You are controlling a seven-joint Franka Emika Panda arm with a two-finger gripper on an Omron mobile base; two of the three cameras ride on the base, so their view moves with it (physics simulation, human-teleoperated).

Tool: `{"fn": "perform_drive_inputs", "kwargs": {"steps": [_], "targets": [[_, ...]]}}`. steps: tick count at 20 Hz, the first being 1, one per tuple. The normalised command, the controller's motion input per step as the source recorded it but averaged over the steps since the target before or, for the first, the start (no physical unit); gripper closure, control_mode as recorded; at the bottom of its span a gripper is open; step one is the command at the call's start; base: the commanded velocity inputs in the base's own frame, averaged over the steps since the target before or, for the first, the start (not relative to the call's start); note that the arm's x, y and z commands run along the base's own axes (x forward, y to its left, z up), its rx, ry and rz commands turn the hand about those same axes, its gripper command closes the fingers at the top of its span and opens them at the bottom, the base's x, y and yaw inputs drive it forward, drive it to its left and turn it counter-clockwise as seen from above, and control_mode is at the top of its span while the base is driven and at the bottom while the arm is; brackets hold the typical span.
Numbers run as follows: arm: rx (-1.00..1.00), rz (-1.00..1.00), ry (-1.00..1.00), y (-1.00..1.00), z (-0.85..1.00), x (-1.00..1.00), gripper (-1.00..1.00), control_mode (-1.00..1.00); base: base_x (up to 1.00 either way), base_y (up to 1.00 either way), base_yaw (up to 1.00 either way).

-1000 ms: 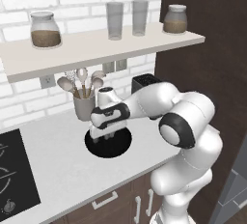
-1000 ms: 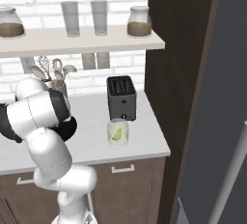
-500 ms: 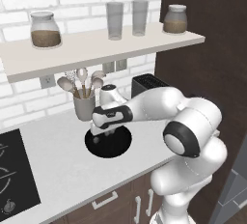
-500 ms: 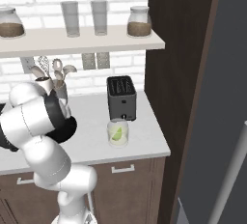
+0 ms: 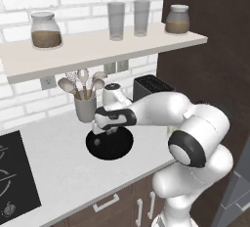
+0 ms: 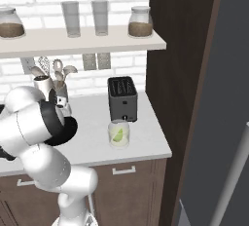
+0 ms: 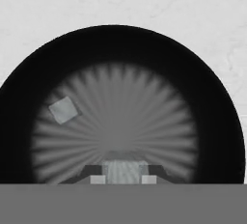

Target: Grab a lemon wedge from the fridge and one ice cube from the ice bowl, and put them in the glass of lemonade.

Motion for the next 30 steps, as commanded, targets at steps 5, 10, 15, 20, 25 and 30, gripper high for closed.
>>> {"fn": "perform_drive_inputs", "kwargs": {"steps": [5, 10, 15, 20, 25, 30], "targets": [[0.02, 0.00, -0.03, -0.37, 0.28, -0.40, 1.00, -1.00, 0.00, 0.00, 0.00], [0.02, -0.02, -0.06, -0.73, 0.54, -0.61, 1.00, -1.00, 0.00, 0.00, 0.00], [0.00, -0.08, -0.07, -0.87, 0.28, -0.33, 1.00, -1.00, 0.00, 0.00, 0.00], [0.00, -0.10, -0.03, -0.97, 0.32, -0.09, 1.00, -1.00, 0.00, 0.00, 0.00], [0.00, -0.11, 0.00, -0.82, 0.67, 0.00, 1.00, -1.00, 0.00, 0.00, 0.00], [0.00, -0.16, 0.00, -0.85, 0.16, 0.12, 1.00, -1.00, 0.00, 0.00, 0.00]]}}
